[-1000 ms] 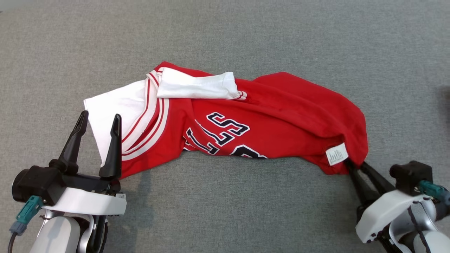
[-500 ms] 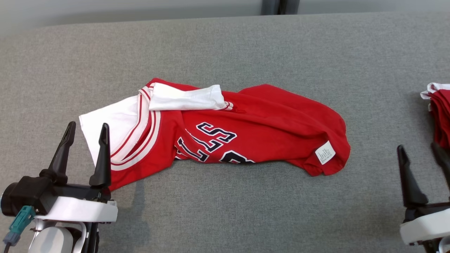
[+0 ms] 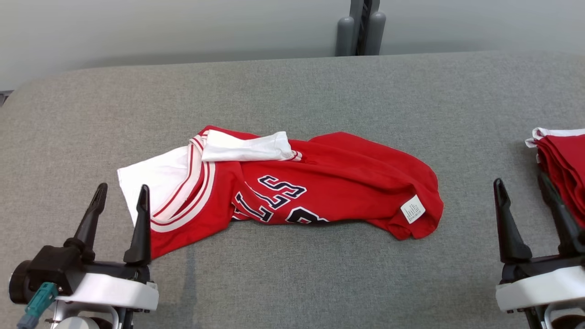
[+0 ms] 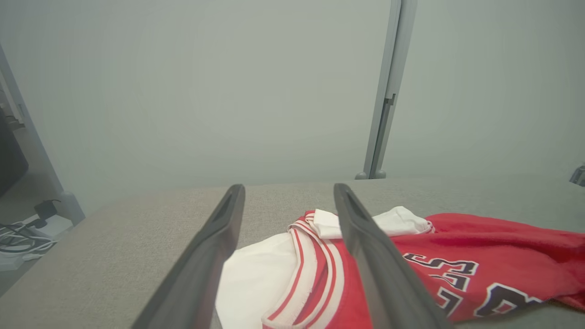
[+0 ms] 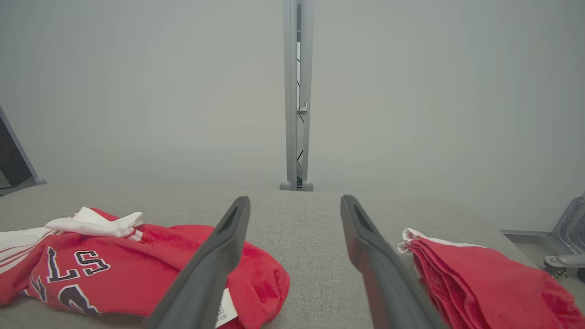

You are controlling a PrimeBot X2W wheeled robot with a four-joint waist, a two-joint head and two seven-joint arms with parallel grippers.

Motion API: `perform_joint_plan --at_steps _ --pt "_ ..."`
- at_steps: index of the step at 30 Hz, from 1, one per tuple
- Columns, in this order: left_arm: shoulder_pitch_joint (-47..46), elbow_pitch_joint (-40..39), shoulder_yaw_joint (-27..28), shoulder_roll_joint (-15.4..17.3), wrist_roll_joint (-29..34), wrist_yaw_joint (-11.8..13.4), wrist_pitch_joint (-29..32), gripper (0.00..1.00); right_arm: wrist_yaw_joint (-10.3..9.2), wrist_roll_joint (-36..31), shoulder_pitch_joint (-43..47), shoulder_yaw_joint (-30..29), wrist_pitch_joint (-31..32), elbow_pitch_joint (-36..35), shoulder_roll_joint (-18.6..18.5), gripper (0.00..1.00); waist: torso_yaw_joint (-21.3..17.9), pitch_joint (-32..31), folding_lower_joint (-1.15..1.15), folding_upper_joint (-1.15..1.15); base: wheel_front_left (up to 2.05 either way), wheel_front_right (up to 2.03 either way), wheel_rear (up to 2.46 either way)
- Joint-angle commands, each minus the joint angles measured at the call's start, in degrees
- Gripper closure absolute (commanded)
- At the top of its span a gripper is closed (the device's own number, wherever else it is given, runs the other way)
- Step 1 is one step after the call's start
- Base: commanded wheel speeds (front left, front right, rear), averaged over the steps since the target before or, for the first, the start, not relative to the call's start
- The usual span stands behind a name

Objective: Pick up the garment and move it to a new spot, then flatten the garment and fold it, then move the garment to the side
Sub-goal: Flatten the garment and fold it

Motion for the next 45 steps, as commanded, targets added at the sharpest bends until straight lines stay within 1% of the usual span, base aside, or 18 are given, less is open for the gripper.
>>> perform_joint_plan --at_steps 1,9,16,19,20,23,27,29,30,31,32,34,37,45 --pt "0.48 -0.34 -0.13 0.06 0.28 0.45 0.3 0.0 -0.02 0.76 0.43 0.13 -0.49 0.7 -0.16 0.0 0.19 -0.38 0.0 0.0 0.0 0.0 0.0" --pt "0.45 -1.25 -0.75 0.3 -0.08 0.92 1.82 0.0 -0.02 2.09 0.14 0.85 -1.38 3.16 -0.11 0.0 0.5 -0.34 0.0 0.0 0.0 0.0 0.0" --pt "-0.19 -1.92 -0.75 0.68 -0.38 1.05 2.33 0.0 -0.02 2.35 -0.59 1.2 -1.76 3.54 -0.1 0.0 0.66 0.01 0.0 0.0 0.0 0.0 0.0" --pt "-2.04 -1.95 -0.58 0.89 -0.76 1.08 3.02 0.0 -0.02 2.49 -0.94 1.42 -1.64 3.51 -0.1 0.0 0.64 0.83 0.0 0.0 0.0 0.0 0.0" --pt "-3.21 -1.77 -0.69 1.09 -0.82 0.64 3.56 0.0 -0.02 2.64 -1.16 1.51 -1.54 3.45 -0.1 0.0 0.57 1.36 0.0 0.0 0.0 0.0 0.0" --pt "-7.32 -0.77 -2.12 1.48 -2.46 -1.87 7.1 0.0 -0.02 2.94 -2.06 2.05 -1.51 3.38 -0.09 0.0 0.31 3.21 0.0 0.0 0.0 0.0 0.0" --pt "-15.73 2.17 -3.79 2.73 -5.23 -6.15 13.48 0.0 -0.02 3.25 -3.74 3.23 -1.76 3.75 -0.11 0.0 -0.81 6.63 0.0 0.0 0.0 0.0 0.0" --pt "-19.48 5.27 -4.22 3.23 -7.15 -8.2 16.55 0.0 -0.02 3.48 -4.62 3.67 -2.08 4.16 -0.12 0.0 -1.57 8.34 0.0 0.0 0.0 0.0 0.0" --pt "-24.61 10.92 -4.86 3.81 -10.29 -10.48 20.48 0.0 -0.01 3.82 -5.89 4.57 -2.81 5.21 -0.11 0.0 -2.92 10.75 0.0 0.0 0.0 0.0 0.0" --pt "-26.16 13.04 -5.47 4.28 -11.23 -11.01 21.86 0.0 -0.01 3.92 -6.3 4.84 -3.19 5.62 -0.11 0.0 -3.36 11.46 0.0 0.0 0.0 0.0 0.0" --pt "-27.46 14.74 -5.85 4.27 -12.35 -11.43 22.58 0.0 -0.02 4.02 -6.76 5.19 -3.5 5.92 -0.12 0.0 -3.84 12.2 0.0 0.0 0.0 0.0 0.0" --pt "-29.96 18.2 -7.13 5.39 -13.0 -12.05 24.0 0.0 -0.02 4.48 -7.51 5.79 -4.07 6.83 -0.11 0.0 -4.74 13.46 0.0 0.0 0.0 0.0 0.0" --pt "-33.29 21.77 -9.38 6.74 -14.21 -12.6 24.47 0.0 -0.02 4.98 -8.65 6.56 -5.12 8.0 -0.11 0.0 -5.98 15.06 0.0 0.0 0.0 0.0 0.0" --pt "-37.75 26.02 -16.58 10.96 -17.62 -12.6 22.81 0.0 -0.02 5.68 -10.47 7.72 -6.98 10.69 -0.11 0.0 -7.62 17.19 0.0 0.0 0.0 0.0 0.0"
